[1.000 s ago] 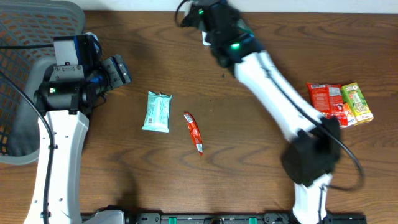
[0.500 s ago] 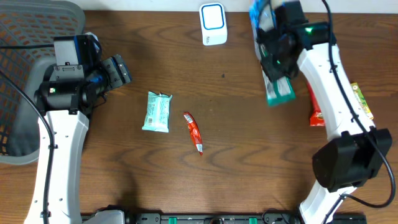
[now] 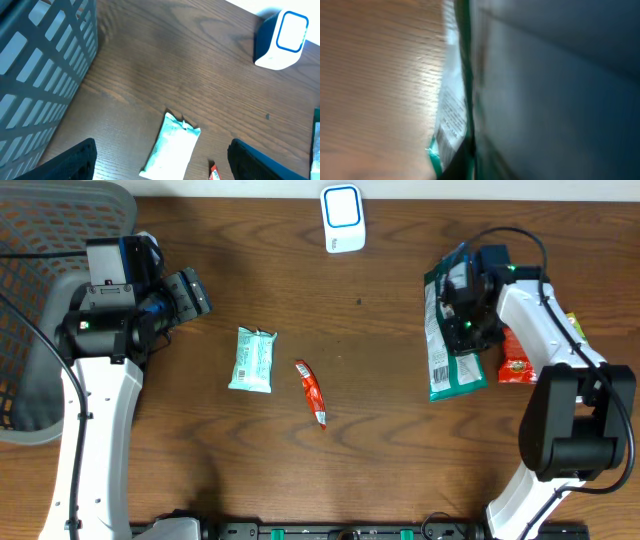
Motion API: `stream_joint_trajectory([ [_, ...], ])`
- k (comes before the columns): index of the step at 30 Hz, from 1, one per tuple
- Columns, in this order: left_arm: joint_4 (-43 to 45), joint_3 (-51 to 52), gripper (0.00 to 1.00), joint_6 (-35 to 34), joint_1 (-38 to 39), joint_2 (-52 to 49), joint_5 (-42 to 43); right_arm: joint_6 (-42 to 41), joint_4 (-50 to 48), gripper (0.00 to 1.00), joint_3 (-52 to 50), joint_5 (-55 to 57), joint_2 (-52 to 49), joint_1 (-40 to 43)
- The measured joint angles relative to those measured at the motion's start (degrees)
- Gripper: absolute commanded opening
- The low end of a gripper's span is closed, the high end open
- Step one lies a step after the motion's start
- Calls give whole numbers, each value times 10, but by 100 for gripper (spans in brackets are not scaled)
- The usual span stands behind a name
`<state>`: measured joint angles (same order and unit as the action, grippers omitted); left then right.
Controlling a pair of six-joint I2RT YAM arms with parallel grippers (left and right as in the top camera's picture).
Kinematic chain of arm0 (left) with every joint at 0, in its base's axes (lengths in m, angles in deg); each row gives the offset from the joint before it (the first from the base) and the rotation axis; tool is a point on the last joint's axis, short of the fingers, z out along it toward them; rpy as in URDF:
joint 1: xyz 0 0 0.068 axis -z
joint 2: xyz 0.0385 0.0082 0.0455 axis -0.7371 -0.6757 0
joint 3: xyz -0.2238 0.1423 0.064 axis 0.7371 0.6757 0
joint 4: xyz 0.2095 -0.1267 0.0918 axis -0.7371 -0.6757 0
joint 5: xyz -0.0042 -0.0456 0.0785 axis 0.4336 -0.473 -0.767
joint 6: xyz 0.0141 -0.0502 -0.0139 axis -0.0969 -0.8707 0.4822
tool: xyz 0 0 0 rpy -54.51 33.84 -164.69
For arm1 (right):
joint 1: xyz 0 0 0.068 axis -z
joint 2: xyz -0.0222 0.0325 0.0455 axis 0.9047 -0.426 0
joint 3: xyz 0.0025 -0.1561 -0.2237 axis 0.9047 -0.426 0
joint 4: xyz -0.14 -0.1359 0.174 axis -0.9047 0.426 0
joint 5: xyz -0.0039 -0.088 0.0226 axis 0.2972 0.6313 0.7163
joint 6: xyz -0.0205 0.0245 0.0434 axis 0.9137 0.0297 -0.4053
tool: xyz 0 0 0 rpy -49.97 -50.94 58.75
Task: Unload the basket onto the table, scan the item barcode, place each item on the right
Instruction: 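Carry the gloves pack right and lower it beside the cartons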
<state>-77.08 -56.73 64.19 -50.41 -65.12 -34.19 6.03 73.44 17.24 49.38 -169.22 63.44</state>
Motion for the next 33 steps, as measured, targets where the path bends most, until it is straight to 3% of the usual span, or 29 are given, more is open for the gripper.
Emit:
stream_joint_trajectory([
  [6,0,0,84,0,0,0,0,-5,-18,84,-28,0,0,14],
  [12,0,0,84,0,0,0,0,-30,-21,92,-27,59,0,14],
  [15,0,0,85,0,0,0,0,-48,-7,91,-16,83,0,14],
  [17,0,0,85,0,0,0,0,-59,0,86,1,82,0,14],
  [24,0,0,85,0,0,0,0,-78,-64,35,26,-91,0,4],
  [26,0,0,85,0,0,0,0,-84,-97,25,26,-131,0,-6],
  [33,0,0,85,0,0,0,0,-127,-239,21,-19,-145,0,-71],
])
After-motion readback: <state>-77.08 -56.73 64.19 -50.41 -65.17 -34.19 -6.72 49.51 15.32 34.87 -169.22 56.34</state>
